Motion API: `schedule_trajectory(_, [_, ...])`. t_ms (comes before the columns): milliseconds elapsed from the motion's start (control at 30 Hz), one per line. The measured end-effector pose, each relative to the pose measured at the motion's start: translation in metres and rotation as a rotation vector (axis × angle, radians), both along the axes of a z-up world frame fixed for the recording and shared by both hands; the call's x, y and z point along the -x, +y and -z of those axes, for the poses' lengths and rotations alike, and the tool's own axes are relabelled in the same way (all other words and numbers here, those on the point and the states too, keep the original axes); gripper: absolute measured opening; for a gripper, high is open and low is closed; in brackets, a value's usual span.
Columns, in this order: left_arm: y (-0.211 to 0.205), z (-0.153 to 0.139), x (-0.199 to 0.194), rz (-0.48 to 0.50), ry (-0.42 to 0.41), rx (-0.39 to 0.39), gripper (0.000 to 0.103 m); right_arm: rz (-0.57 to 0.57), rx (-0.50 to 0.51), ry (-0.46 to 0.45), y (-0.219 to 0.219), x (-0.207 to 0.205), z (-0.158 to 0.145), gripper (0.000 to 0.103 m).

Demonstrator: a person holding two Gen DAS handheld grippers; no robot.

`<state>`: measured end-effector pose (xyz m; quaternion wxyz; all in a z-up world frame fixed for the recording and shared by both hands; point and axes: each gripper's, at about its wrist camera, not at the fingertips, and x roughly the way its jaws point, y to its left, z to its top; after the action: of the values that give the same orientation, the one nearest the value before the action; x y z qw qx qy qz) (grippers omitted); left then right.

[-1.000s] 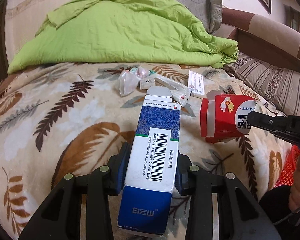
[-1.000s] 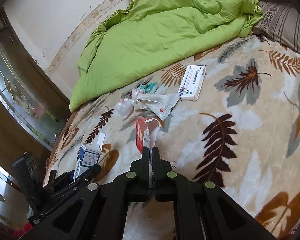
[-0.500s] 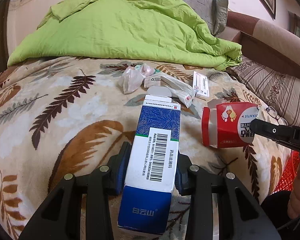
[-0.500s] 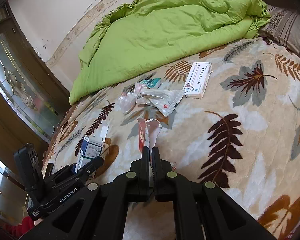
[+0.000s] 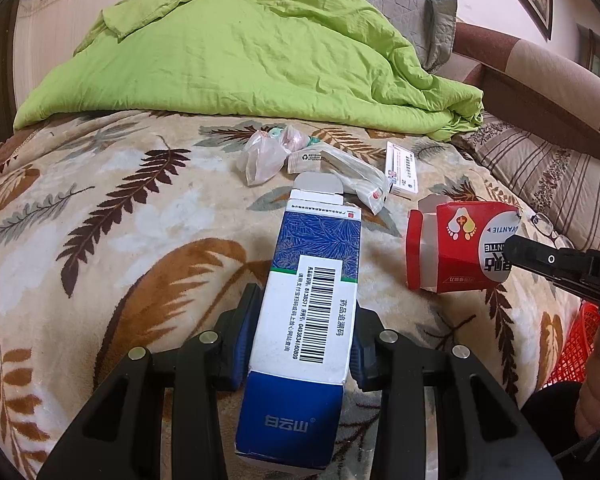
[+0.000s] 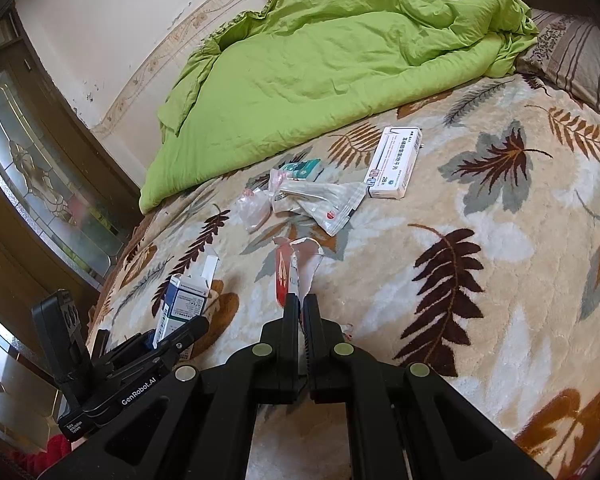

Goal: Collect trash
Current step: 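Lift both boxes off the blanket and hold them above the bed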

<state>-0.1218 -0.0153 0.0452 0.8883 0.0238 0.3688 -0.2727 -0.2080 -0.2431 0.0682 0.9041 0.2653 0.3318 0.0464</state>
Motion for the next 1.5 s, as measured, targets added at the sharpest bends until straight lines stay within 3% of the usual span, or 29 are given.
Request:
schedule_trajectory(967, [-0.002, 0.002, 0.001, 0.011, -0.006, -0.006, 0.037, 0.034, -0.072, -0.03, -0.01, 0.009, -0.003, 0.003])
schedule_trajectory(1500, [-0.002, -0.02, 0.029, 0.049, -0.071, 0.003, 0.037, 0.026, -0.112, -0.057, 0.003, 0.039, -0.023, 0.003])
